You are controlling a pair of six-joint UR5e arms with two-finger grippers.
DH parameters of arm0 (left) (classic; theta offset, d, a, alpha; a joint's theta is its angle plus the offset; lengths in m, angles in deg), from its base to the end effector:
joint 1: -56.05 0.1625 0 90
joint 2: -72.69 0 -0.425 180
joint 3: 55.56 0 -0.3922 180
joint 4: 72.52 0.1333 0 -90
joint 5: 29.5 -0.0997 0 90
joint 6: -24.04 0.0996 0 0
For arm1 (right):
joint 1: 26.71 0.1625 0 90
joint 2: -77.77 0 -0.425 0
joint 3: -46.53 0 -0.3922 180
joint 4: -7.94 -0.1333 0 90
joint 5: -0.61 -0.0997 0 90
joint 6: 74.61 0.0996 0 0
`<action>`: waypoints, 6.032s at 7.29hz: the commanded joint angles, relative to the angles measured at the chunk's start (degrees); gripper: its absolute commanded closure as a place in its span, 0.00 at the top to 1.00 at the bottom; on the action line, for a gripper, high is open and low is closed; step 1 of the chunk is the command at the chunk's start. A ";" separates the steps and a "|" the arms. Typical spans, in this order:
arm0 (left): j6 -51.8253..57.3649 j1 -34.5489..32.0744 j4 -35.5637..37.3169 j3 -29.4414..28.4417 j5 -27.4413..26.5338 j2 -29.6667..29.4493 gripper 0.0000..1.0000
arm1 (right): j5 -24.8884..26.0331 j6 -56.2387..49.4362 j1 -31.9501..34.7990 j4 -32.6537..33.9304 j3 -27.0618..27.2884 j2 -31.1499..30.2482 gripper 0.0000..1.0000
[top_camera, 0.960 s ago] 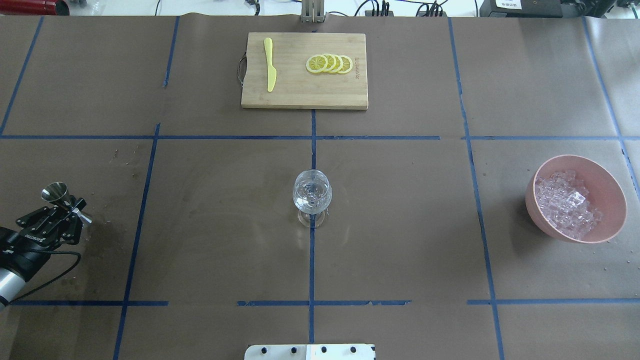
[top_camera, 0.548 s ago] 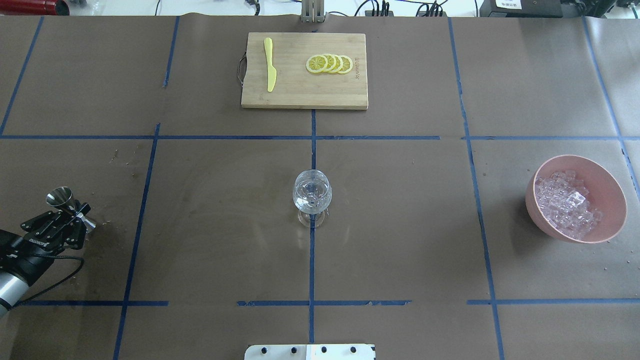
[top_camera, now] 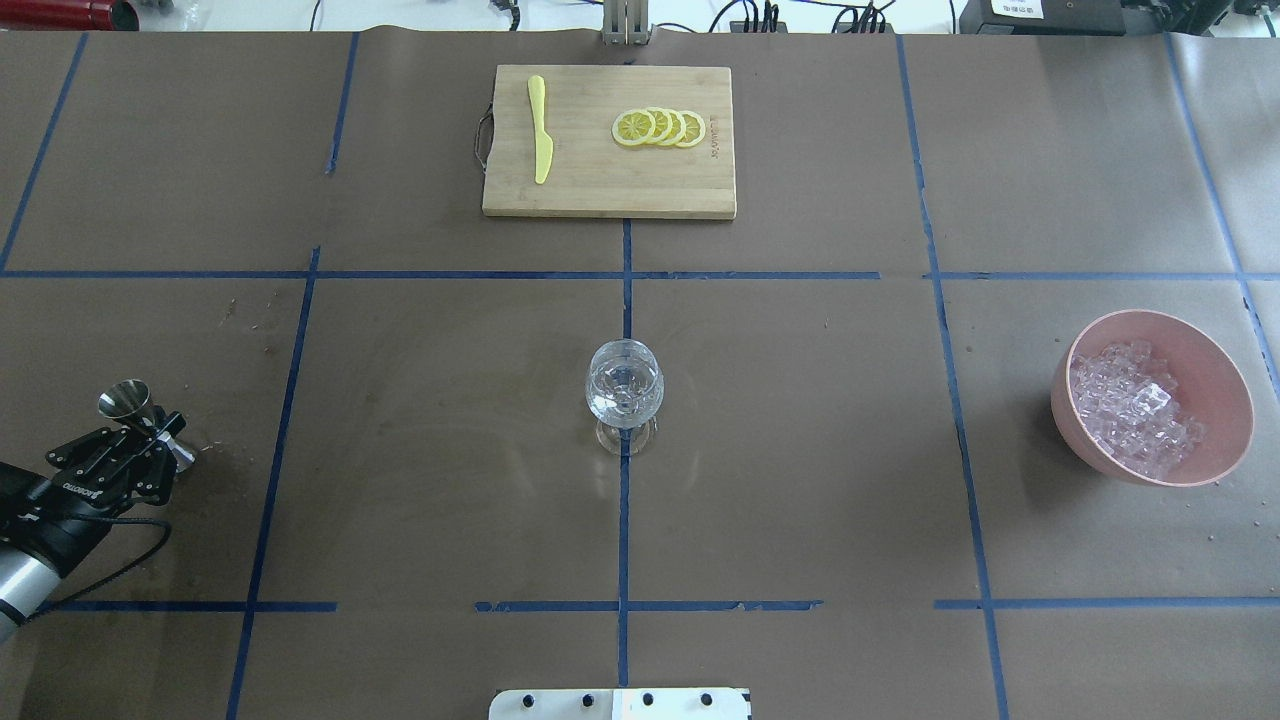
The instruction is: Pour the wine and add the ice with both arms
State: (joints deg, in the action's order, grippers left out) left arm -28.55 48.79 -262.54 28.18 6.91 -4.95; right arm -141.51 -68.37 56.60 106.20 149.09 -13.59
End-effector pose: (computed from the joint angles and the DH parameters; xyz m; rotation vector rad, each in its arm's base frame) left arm 0.3242 -0.2565 0.6131 1.1832 0.8996 -0.2375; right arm -0.0013 -0.4805 0.5672 -0.0550 -0.9091 -0.0306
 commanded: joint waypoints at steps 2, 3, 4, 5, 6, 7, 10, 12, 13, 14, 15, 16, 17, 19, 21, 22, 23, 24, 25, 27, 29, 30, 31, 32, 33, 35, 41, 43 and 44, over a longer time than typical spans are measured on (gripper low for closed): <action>0.03 0.75 0.00 -0.41 -0.03 -0.06 0.33 | 0.00 0.00 -0.08 0.00 -0.17 0.04 1.00; 0.03 0.75 0.00 -0.41 0.06 -0.06 0.36 | 0.00 0.00 -0.08 0.00 -0.09 0.04 1.00; 0.03 0.84 -0.09 -0.41 0.06 -0.06 0.43 | 0.00 0.00 0.01 0.09 -0.17 0.04 1.00; 0.03 0.84 -0.09 -0.41 0.06 0.03 0.56 | 0.00 0.00 -0.08 0.09 -0.17 -0.05 1.00; 0.12 1.10 -0.09 -0.41 0.06 0.03 0.62 | 0.00 0.00 -0.08 0.09 -0.26 -0.05 1.00; 0.12 1.10 -0.18 -0.33 0.06 0.03 0.68 | 0.00 0.00 -0.08 0.09 -0.35 0.04 1.00; 0.64 1.19 -0.18 0.02 0.58 0.20 0.83 | 0.00 0.00 -0.08 0.09 -0.44 0.04 1.00; 4.40 1.01 0.00 4.12 7.57 3.87 0.84 | 0.00 0.00 -0.08 0.00 -0.35 0.04 1.00; 4.51 1.01 0.52 5.03 10.58 6.25 0.84 | 0.00 0.00 -0.08 0.09 -0.35 0.04 1.00; 4.51 1.01 2.70 6.25 13.83 7.92 0.84 | 0.00 0.00 -0.08 0.00 -0.61 -0.05 1.00; 4.51 1.01 5.86 8.88 16.38 8.72 0.84 | 0.00 0.00 -0.08 0.00 -0.79 0.04 1.00; 4.51 0.93 8.32 10.03 18.32 10.47 0.83 | 0.00 0.00 -0.08 0.00 -0.79 -0.05 1.00; 4.51 0.66 11.31 12.22 22.08 12.58 0.83 | 0.00 0.09 -0.08 0.00 -0.70 -0.14 1.00; 4.51 0.22 14.24 18.03 26.15 19.50 0.83 | -0.09 0.18 -0.08 0.00 -0.53 -0.23 1.00; 4.60 -5.10 14.15 17.43 26.25 23.39 0.83 | -0.52 0.26 -0.16 0.00 0.00 -0.14 1.00; 4.52 -7.84 14.15 17.43 26.16 24.19 0.83 | -1.40 0.26 -0.43 0.00 0.61 -0.31 1.00; 4.43 -10.56 13.45 17.51 26.86 24.11 0.84 | -1.84 0.26 -1.73 -0.09 2.62 -0.84 1.00; 4.17 -15.03 13.27 17.25 32.96 23.42 0.84 | -1.50 3.57 -4.88 -0.09 6.03 -0.75 1.00; 4.51 -23.86 13.36 17.16 44.16 21.58 0.84 | -0.71 11.00 -9.52 -0.17 10.33 -0.75 1.00; 10.44 -43.27 14.84 14.55 67.45 13.44 0.84 | 2.55 15.45 -13.86 -6.81 13.62 -3.37 1.00; 13.48 -55.36 23.07 12.86 85.14 6.48 0.87 | 8.58 21.05 -19.12 -22.43 12.93 -6.90 1.00; 13.31 -55.85 23.81 12.68 87.23 6.36 1.00 | 11.22 22.57 -22.02 -23.63 13.01 -6.82 1.00; 12.26 -55.85 23.64 11.81 87.33 6.27 1.00 | 14.03 22.59 -23.18 -24.95 12.92 -6.90 1.00; 11.21 -55.77 23.47 11.37 87.42 6.18 1.00 | 17.63 22.59 -25.11 -24.87 12.84 -6.91 1.00; 10.41 -55.76 23.47 11.45 86.99 6.10 1.00 | 19.84 22.07 -27.13 -25.48 9.35 -6.99 1.00; 3.57 -55.68 23.03 12.24 86.72 5.83 1.00 | 19.34 21.36 -26.88 -28.39 8.70 -7.60 0.99; 3.28 -55.85 23.03 12.07 85.05 5.57 1.00 | 13.89 18.03 -27.15 -28.30 5.63 -8.75 0.88; 3.28 -55.85 23.03 12.07 85.05 5.66 1.00 | 13.97 17.93 -27.15 -28.13 4.75 -8.23 0.88; 3.28 -55.85 23.03 12.07 85.05 5.66 1.00 | 13.89 17.76 -27.23 -28.21 3.79 -7.88 0.87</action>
State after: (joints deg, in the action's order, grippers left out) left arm -25.27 -7.05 -239.51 40.24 91.97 0.69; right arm -127.57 -50.41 29.43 78.02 153.84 -21.82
